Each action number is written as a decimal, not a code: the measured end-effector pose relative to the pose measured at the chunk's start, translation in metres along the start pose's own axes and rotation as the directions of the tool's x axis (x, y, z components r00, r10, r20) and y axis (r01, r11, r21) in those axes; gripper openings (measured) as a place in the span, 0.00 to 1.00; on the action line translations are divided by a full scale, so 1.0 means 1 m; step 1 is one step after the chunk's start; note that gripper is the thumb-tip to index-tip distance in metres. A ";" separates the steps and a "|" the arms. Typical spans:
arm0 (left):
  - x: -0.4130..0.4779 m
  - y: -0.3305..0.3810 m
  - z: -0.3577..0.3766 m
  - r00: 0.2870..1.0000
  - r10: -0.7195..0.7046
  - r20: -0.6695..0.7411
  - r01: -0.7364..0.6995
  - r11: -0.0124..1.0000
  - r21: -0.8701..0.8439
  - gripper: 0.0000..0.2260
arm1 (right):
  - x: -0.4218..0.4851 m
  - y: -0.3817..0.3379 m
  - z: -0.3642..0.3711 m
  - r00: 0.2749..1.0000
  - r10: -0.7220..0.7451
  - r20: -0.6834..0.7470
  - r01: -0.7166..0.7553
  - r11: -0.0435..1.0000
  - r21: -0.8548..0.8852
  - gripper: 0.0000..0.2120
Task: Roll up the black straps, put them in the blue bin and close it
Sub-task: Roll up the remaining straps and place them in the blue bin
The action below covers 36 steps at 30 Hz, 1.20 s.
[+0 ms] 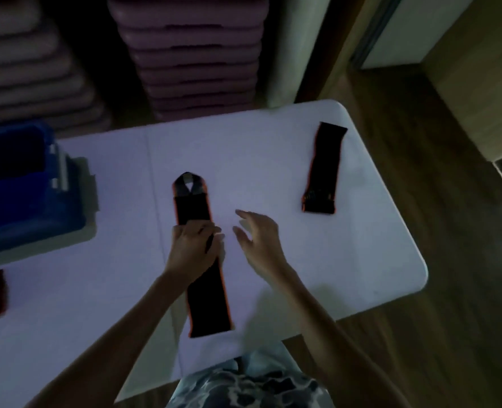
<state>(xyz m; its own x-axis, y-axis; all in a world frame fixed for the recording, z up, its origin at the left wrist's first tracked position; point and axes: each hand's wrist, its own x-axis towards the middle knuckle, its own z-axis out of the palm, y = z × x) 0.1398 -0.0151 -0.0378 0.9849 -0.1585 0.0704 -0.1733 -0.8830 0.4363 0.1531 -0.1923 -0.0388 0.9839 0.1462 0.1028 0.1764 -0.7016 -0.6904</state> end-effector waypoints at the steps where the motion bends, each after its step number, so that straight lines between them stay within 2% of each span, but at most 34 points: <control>1: 0.011 0.016 0.007 1.000 0.020 0.006 -0.019 0.997 -0.080 0.15 | 0.000 0.011 -0.017 0.994 0.058 -0.089 -0.055 0.998 0.033 0.16; 3: 0.037 0.050 0.024 0.999 0.003 0.038 0.008 0.962 -0.273 0.12 | 0.000 0.038 -0.051 0.954 0.211 -0.211 -0.196 0.976 0.093 0.11; 5: 0.061 0.085 0.041 0.984 -0.113 0.139 0.165 0.874 -0.458 0.08 | -0.001 0.068 -0.084 0.882 0.354 -0.310 -0.338 0.935 0.107 0.09; 8: 0.093 0.130 0.063 0.929 -0.203 0.309 0.346 0.772 -0.533 0.04 | 0.003 0.116 -0.120 0.769 0.524 -0.367 -0.509 0.849 0.146 0.12; 9: 0.101 0.142 0.069 0.919 -0.205 0.338 0.364 0.771 -0.523 0.01 | 0.006 0.128 -0.127 0.743 0.580 -0.335 -0.559 0.812 0.167 0.15; 11: 0.113 0.155 0.082 0.901 -0.239 0.362 0.399 0.784 -0.475 0.04 | 0.013 0.142 -0.134 0.728 0.648 -0.224 -0.625 0.762 0.169 0.19; 13: 0.118 0.162 0.092 0.883 -0.300 0.361 0.440 0.798 -0.412 0.10 | 0.018 0.145 -0.131 0.749 0.652 -0.117 -0.645 0.758 0.096 0.19; 15: 0.118 0.167 0.097 0.881 -0.326 0.343 0.456 0.776 -0.436 0.11 | 0.020 0.143 -0.122 0.766 0.642 -0.043 -0.639 0.767 0.059 0.17; 18: 0.118 0.176 0.092 0.883 -0.366 0.293 0.468 0.706 -0.532 0.09 | 0.023 0.140 -0.115 0.718 0.696 -0.027 -0.677 0.707 0.203 0.15; 20: 0.117 0.182 0.082 0.899 -0.378 0.221 0.431 0.681 -0.591 0.09 | 0.024 0.133 -0.118 0.704 0.707 -0.063 -0.645 0.675 0.358 0.13; 23: 0.120 0.189 0.062 0.953 -0.301 0.032 0.251 0.725 -0.641 0.10 | 0.031 0.110 -0.136 0.719 0.680 -0.140 -0.509 0.653 0.560 0.11; 26: 0.132 0.198 0.030 0.958 -0.241 -0.156 0.077 0.739 -0.669 0.09 | 0.048 0.080 -0.163 0.741 0.646 -0.184 -0.371 0.623 0.689 0.11; 31: 0.154 0.221 -0.040 0.909 -0.254 -0.330 -0.079 0.673 -0.736 0.09 | 0.079 0.019 -0.213 0.783 0.551 -0.289 -0.157 0.625 0.765 0.07; 36: 0.149 0.242 -0.079 0.861 -0.381 -0.337 -0.057 0.586 -0.808 0.12 | 0.090 -0.038 -0.234 0.820 0.401 -0.408 0.021 0.692 0.722 0.05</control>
<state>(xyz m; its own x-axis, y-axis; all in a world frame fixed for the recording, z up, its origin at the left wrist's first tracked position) 0.2450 -0.2178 0.1492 0.9163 0.3487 0.1968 -0.1522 -0.1514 0.9767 0.2420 -0.3159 0.1642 0.8896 -0.4456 0.0997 0.1217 0.0209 -0.9924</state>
